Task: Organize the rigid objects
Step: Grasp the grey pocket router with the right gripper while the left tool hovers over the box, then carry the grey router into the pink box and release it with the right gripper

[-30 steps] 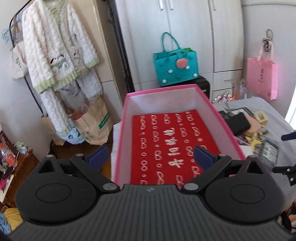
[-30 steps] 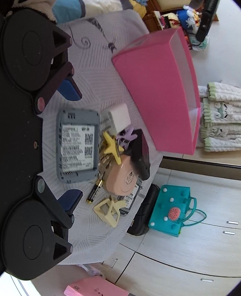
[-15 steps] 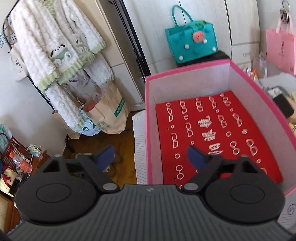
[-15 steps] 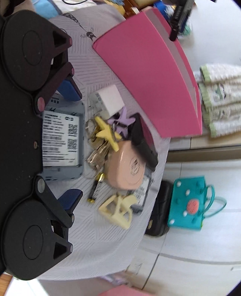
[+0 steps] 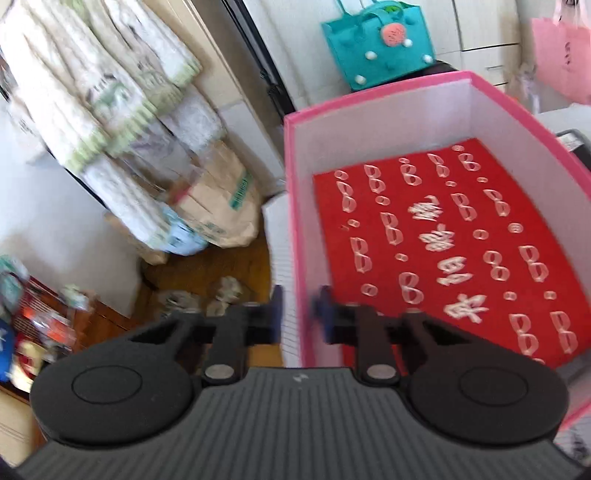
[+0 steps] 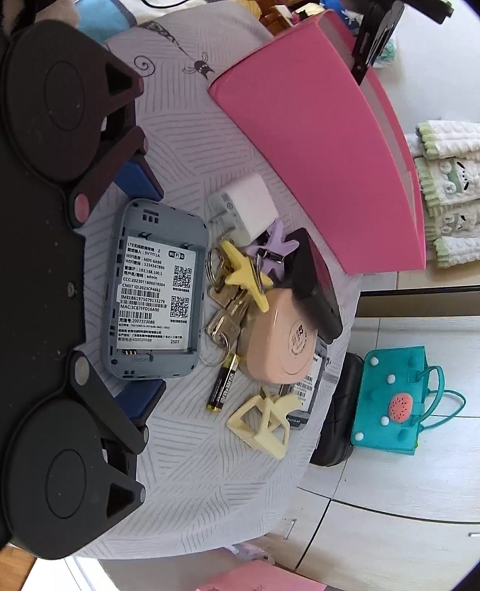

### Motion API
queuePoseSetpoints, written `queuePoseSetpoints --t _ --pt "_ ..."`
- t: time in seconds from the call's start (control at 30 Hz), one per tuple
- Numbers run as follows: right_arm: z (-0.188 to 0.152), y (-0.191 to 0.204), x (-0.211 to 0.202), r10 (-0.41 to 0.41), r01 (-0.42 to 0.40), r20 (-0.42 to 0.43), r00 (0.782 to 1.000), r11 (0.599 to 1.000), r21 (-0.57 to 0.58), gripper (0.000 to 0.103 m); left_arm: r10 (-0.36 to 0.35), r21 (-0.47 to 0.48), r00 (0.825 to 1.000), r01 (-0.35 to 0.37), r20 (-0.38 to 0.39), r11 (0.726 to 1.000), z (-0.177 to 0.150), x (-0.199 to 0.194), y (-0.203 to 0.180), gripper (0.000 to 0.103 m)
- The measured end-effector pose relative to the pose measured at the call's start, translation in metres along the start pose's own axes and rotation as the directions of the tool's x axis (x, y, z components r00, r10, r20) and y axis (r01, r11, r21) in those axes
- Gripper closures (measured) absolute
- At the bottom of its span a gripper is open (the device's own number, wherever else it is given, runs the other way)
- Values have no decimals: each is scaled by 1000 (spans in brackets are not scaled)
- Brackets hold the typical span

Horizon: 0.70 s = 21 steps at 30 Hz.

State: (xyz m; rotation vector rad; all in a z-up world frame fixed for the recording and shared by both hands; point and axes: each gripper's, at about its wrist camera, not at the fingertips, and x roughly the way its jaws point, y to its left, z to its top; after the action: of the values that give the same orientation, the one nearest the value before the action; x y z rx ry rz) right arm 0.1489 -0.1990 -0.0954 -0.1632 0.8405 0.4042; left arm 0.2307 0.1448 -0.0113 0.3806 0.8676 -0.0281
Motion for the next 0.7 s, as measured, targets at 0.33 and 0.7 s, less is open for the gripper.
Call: queuePoseSetpoints --t 0.33,0.7 --pt "-1 -25 -18 41 -48 51 998 989 140 2 -8 -34 1000 8 15 999 11 -5 6 89" --pt "21 -37 -51 52 -75 146 988 985 155 2 -6 -2 1000 6 4 1000 5 -12 3 96"
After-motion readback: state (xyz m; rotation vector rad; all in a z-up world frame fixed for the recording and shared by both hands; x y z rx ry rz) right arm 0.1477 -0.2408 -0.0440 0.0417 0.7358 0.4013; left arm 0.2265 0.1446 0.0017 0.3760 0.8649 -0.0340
